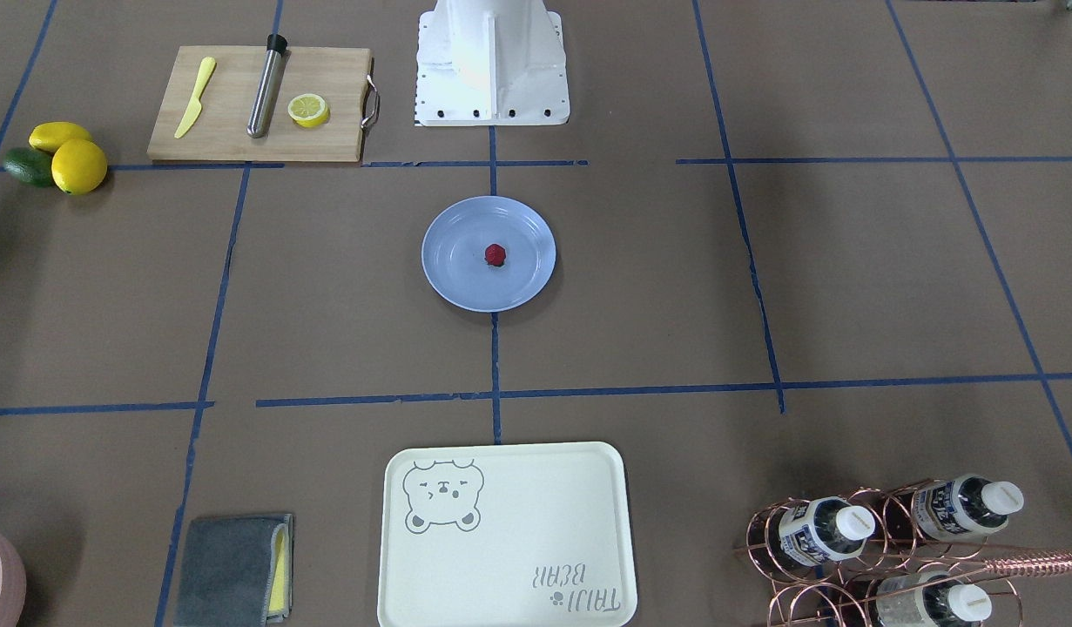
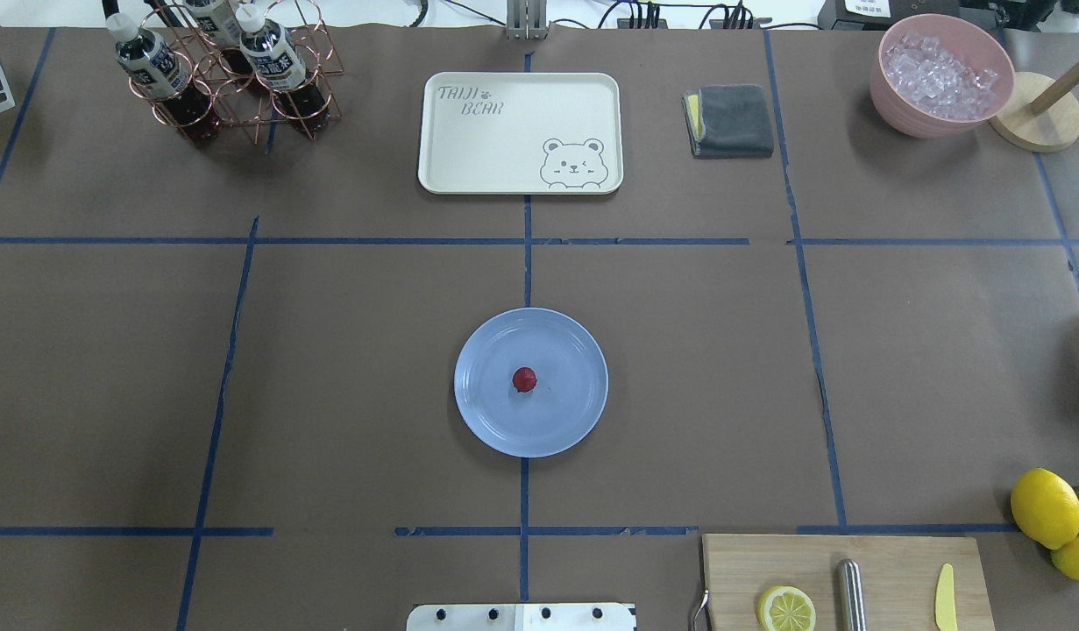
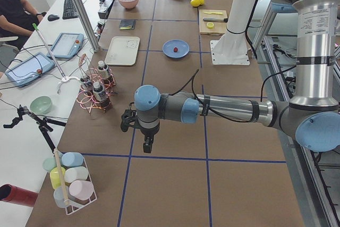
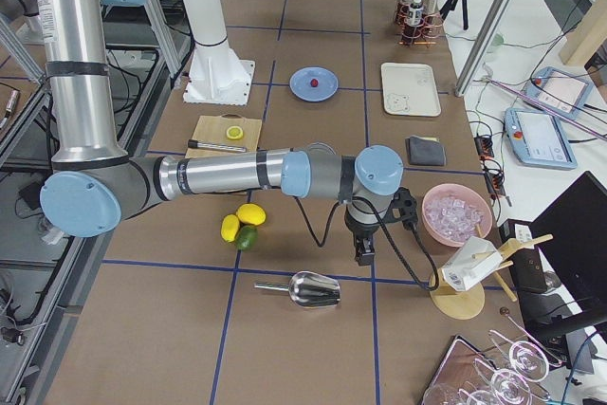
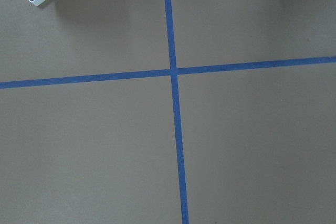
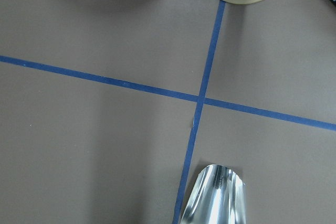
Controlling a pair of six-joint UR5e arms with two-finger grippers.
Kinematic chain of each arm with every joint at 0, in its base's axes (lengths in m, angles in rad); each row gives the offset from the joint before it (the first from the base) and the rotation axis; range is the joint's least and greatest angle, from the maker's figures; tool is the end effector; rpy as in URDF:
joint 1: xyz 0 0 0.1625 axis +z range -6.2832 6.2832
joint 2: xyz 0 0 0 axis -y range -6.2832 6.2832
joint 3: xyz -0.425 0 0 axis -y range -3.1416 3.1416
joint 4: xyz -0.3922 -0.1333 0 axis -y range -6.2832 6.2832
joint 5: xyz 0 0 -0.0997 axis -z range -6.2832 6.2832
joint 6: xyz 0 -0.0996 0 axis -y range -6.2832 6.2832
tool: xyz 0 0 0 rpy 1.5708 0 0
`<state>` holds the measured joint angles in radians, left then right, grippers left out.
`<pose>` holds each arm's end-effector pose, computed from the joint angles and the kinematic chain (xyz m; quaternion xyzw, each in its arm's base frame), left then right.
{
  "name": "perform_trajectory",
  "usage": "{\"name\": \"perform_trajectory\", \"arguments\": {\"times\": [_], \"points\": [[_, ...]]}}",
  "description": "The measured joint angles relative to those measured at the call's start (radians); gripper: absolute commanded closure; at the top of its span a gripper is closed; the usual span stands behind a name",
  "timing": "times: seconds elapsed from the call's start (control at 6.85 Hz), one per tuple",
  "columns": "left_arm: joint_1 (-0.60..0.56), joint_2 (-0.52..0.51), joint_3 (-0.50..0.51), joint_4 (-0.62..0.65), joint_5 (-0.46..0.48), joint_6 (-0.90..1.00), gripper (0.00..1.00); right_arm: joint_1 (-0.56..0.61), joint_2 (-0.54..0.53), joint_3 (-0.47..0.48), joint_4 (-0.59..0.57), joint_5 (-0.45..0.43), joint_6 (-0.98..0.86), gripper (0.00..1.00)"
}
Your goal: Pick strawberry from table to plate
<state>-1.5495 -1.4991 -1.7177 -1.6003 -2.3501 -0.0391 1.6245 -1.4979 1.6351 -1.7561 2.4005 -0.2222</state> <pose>-0.0533 -0.4684 0.6170 0.0369 0.3806 0.0117 0.9239 0.0874 -0.5119 0.6047 0.0336 -0.4021 -0.0673 0.9125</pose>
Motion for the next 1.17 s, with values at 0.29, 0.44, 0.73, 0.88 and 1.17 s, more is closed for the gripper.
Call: {"name": "perform_trajectory", "arguments": {"times": [0.29,0.44,0.73,0.88,1.17], "points": [[-0.028,-0.001,0.033,-0.003,-0.031,0.002,0.00,0.028,-0.002,-0.028,0.001,0.046,0.002,0.00],[-0.043,0.000,0.034,-0.003,-0.035,0.002,0.00,0.032,-0.005,-0.032,0.001,0.051,0.002,0.00],[-0.052,0.002,0.031,-0.003,-0.036,0.002,0.00,0.033,-0.016,-0.031,0.006,0.050,-0.001,0.00],[-0.053,0.002,0.031,-0.004,-0.035,0.002,0.00,0.034,-0.023,-0.033,0.015,0.048,-0.003,0.00],[-0.054,0.001,0.030,-0.004,-0.035,0.002,0.00,0.034,-0.050,-0.052,0.084,0.043,-0.002,0.00]]}}
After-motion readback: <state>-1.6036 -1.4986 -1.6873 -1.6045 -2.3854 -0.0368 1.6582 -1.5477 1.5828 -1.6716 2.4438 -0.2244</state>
